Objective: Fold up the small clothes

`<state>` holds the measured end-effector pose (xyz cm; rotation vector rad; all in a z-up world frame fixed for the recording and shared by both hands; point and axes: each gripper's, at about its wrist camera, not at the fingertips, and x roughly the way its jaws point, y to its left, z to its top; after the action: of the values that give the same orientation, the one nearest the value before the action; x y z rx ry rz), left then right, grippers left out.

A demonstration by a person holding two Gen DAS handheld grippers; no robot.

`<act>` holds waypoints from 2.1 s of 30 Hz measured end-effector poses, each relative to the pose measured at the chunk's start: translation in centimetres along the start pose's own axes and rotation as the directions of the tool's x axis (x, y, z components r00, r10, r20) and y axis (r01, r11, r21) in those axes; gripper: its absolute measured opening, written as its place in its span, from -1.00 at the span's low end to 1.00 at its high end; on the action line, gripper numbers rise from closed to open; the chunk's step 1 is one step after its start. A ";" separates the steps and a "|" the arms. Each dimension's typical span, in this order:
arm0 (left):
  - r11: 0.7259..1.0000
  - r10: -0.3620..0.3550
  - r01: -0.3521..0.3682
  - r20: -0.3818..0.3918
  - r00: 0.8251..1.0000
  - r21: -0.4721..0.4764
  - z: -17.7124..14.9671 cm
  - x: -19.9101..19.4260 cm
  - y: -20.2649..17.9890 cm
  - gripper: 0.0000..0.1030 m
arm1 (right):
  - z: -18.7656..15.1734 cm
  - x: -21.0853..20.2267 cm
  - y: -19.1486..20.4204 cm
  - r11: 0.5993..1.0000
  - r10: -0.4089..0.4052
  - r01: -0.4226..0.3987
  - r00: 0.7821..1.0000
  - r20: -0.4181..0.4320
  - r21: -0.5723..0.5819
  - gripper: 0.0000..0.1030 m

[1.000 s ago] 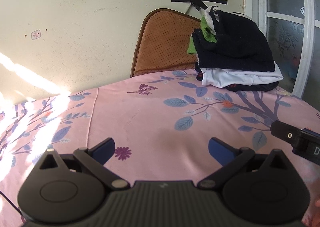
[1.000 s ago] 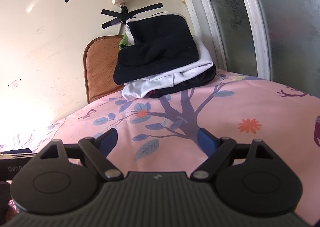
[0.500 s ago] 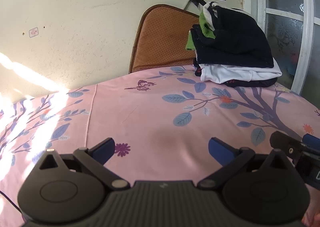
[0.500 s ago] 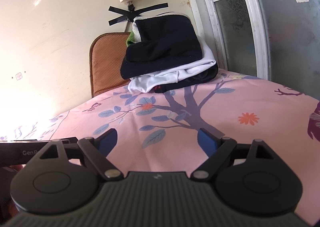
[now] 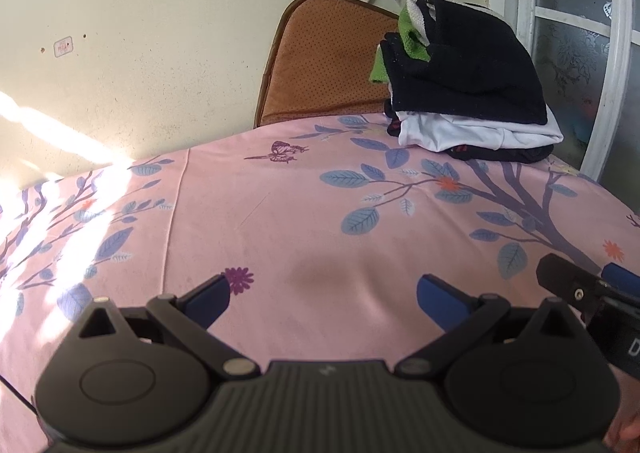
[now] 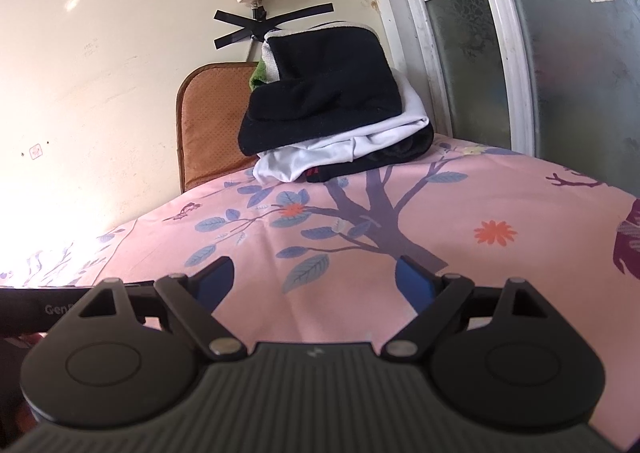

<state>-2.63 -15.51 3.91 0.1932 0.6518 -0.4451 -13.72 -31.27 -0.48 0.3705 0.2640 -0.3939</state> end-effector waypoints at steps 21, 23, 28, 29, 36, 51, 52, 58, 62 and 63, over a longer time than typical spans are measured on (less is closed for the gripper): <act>1.000 0.008 -0.009 -0.043 0.999 -0.011 0.0 0.6 0.2 1.00 | -0.2 -0.3 -0.1 1.000 0.010 -0.010 1.000 0.019 0.004 0.79; 1.000 0.012 -0.013 -0.045 0.999 -0.007 0.0 0.6 0.1 1.00 | -0.2 -0.3 -0.2 1.000 0.013 -0.013 1.000 0.020 0.007 0.79; 1.000 0.023 -0.023 -0.050 0.998 0.000 -0.1 0.8 0.1 1.00 | -0.1 -0.3 -0.3 1.000 0.019 -0.020 1.000 0.020 0.018 0.79; 1.000 0.025 -0.025 -0.051 0.998 0.000 -0.1 0.8 0.1 1.00 | -0.1 -0.3 -0.3 1.000 0.020 -0.021 1.000 0.020 0.019 0.79; 0.999 0.036 -0.036 -0.054 0.998 -0.001 -0.1 0.9 0.2 1.00 | -0.1 -0.2 -0.4 0.999 0.026 -0.026 0.999 0.020 0.024 0.80; 0.998 0.054 -0.053 -0.050 0.997 0.022 -0.2 1.0 0.0 1.00 | -0.1 -0.2 -0.6 0.998 0.040 -0.041 0.999 0.025 0.047 0.80; 0.998 0.056 -0.055 -0.049 0.997 0.025 -0.2 1.0 0.0 1.00 | -0.1 -0.2 -0.6 0.998 0.041 -0.043 0.999 0.025 0.048 0.80; 0.997 0.065 -0.063 -0.041 0.997 0.042 -0.3 0.9 -0.1 1.00 | -0.1 -0.1 -0.8 0.997 0.044 -0.046 0.999 0.023 0.060 0.80; 0.997 0.065 -0.063 -0.041 0.997 0.043 -0.3 1.0 -0.1 1.00 | -0.1 -0.1 -0.8 0.997 0.045 -0.046 0.999 0.022 0.064 0.80; 0.997 0.065 -0.063 -0.040 0.997 0.044 -0.3 1.0 -0.1 1.00 | -0.1 -0.1 -0.8 0.997 0.045 -0.046 0.999 0.023 0.063 0.80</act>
<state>-2.19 -15.86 3.07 0.2635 0.6757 -0.3947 -14.16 -31.93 -0.76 0.4340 0.2223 -0.3616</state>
